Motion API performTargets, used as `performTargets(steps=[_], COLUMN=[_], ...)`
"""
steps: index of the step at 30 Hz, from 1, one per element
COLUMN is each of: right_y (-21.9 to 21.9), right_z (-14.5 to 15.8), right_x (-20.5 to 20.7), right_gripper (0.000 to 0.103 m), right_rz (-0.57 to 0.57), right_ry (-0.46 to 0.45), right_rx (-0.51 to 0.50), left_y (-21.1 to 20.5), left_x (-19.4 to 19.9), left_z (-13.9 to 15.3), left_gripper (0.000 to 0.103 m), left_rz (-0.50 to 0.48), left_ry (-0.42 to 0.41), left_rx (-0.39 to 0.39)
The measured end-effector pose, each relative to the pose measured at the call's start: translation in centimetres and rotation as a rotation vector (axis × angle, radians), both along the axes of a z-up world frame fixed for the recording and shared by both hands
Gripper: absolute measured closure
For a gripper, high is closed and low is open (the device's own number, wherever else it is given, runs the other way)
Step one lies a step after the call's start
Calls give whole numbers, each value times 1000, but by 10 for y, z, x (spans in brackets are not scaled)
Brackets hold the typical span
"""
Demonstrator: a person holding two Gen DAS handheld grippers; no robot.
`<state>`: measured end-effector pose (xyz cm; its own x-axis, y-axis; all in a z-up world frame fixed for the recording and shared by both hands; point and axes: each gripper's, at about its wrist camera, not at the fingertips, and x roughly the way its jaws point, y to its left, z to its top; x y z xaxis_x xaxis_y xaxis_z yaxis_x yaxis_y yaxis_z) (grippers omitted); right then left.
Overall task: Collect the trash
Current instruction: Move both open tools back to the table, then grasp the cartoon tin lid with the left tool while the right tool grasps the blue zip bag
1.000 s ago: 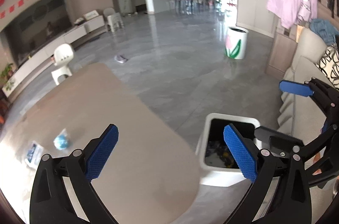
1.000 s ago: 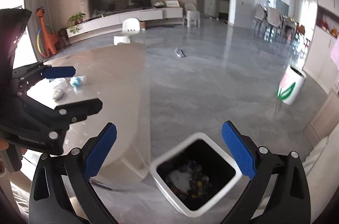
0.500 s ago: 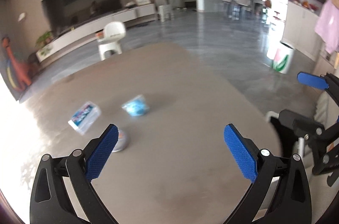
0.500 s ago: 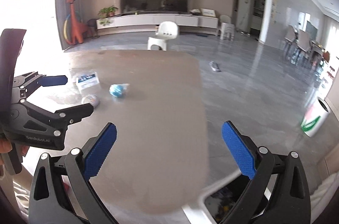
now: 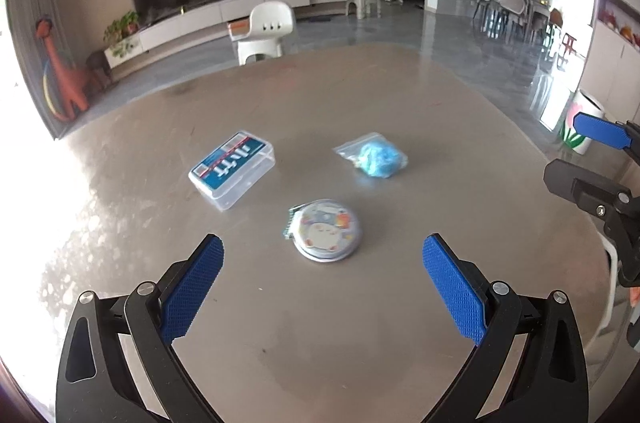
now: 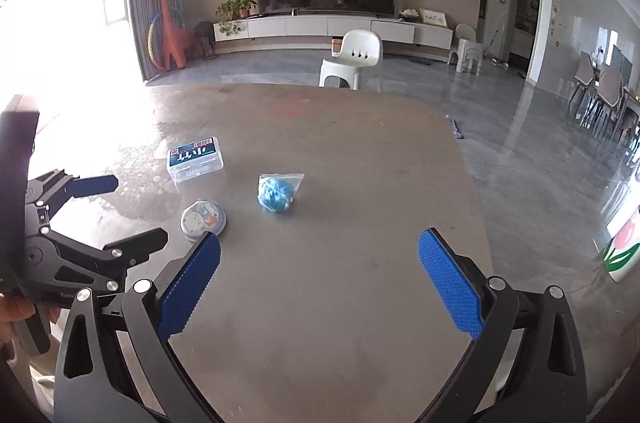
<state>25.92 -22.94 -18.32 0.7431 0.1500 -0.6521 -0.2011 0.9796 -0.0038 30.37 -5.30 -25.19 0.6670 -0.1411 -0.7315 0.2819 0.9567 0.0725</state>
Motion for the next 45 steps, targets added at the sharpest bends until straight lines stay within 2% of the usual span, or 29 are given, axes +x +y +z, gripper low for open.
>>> performTargets(steps=[8, 19, 22, 25, 27, 28, 29, 30, 31, 35, 41, 45], right_y=[13, 43, 51, 56, 57, 57, 57, 57, 58, 52, 31, 13], right_z=[-19, -59, -68, -80, -87, -86, -85, -83, -82, -72, -31, -4], right_x=[33, 97, 110, 120, 124, 123, 121, 120, 119, 99, 49, 5], right_gripper=[4, 4, 10, 24, 44, 48, 62, 64, 65, 66, 66, 66], right_rz=[5, 34, 32, 34, 38, 33, 34, 31, 30, 26, 38, 38], right_ry=[32, 158, 187, 233, 275, 266, 262, 261, 257, 212, 108, 63], right_rx=[-7, -22, -50, -62, -55, -57, -57, -61, -64, -53, -59, -60], left_y=[2, -2, -2, -4, -9, -10, -11, -11, -11, -8, -3, -14], left_x=[22, 46, 55, 61, 62, 62, 62, 61, 63, 67, 39, 11], left_z=[-23, -60, -66, -70, -72, -70, -70, -67, -65, -61, -29, 5], left_gripper=[5, 5, 5, 6, 7, 12, 16, 33, 45, 46, 46, 46], left_rz=[-3, 5, 21, 18, 4, 1, 2, 2, 2, -10, -11, -30], left_ry=[35, 127, 151, 156, 140, 138, 133, 120, 112, 140, 61, 8], left_rx=[12, -3, -18, -29, -11, -14, -16, -22, -25, -65, -99, -123])
